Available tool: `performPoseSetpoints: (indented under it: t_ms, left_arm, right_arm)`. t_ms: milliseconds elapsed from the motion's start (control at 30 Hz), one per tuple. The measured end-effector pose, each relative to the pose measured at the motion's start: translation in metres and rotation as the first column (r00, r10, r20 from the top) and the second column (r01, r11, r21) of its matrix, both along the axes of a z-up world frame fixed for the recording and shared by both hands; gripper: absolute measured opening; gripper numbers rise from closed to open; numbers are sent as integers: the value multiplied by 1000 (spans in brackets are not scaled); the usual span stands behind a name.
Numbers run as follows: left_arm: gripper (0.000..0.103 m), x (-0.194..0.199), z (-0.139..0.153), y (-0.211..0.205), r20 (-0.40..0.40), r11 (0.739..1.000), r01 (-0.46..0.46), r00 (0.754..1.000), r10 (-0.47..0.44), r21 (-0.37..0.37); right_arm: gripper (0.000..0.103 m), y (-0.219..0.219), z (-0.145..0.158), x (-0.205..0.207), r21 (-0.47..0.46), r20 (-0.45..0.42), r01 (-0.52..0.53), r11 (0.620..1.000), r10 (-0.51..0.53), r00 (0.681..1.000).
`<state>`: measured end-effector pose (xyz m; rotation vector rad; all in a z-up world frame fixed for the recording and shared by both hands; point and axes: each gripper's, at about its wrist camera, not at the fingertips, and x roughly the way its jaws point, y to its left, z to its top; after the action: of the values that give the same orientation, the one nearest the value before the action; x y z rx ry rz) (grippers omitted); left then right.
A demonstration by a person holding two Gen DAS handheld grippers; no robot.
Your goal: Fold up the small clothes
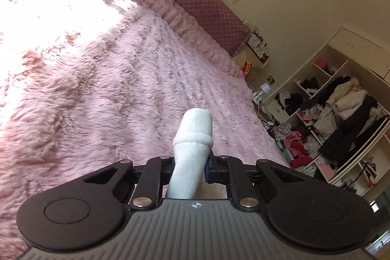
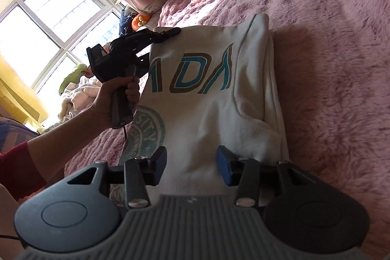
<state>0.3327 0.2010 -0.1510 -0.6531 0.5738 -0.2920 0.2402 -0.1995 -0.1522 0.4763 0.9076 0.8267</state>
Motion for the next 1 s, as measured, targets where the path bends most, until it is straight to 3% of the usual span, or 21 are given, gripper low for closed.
performPoseSetpoints:
  t_ms: [100, 167, 300, 433, 500, 600, 667, 700, 800, 900, 1000]
  left_arm:
    - [24, 7, -11, 0, -84, 994, -28, 996, 36, 102]
    - [32, 2, -10, 4, -90, 991, -67, 993, 78, 116]
    - [39, -31, -1, 31, -95, 990, -123, 989, 116, -63]
    - [39, -101, 32, 37, -15, 991, -91, 996, 90, -100]
    - [40, -148, 51, 24, 7, 998, -52, 999, 52, -21]
    - [41, -213, 64, -8, 10, 996, 17, 1000, -18, 86]
    - [55, -247, 61, -29, -9, 990, 64, 998, -64, 126]
    - [55, -263, 58, -41, -16, 982, 81, 997, -79, 169]
    - [55, -286, 49, -73, -58, 947, 127, 992, -115, 295]
    - [55, -293, 37, -91, -84, 918, 147, 989, -125, 368]
    - [49, -296, 34, -100, -57, 895, 130, 991, -117, 426]
  right_arm:
    - [41, 0, 0, 0, 6, -8, 13, 1000, -13, 1000]
    - [41, 2, 2, -2, -8, -3, 15, 1000, -15, 1000]
    - [41, 5, 6, -9, -47, 41, 7, 999, -5, 999]
    - [44, -3, 24, -21, -50, 68, 65, 997, -61, 996]
    - [50, -9, 33, -31, -65, 108, 109, 992, -101, 989]
    - [51, -23, 39, -47, -69, 112, 175, 982, -167, 980]
    - [53, -32, 39, -58, -96, 108, 231, 968, -220, 969]
    - [57, -35, 39, -63, -119, 112, 256, 959, -243, 964]
    - [60, -43, 37, -75, -171, 127, 308, 936, -289, 949]
    - [60, -47, 33, -83, -179, 115, 337, 924, -321, 940]
    - [60, -47, 30, -86, -193, 111, 368, 909, -353, 929]
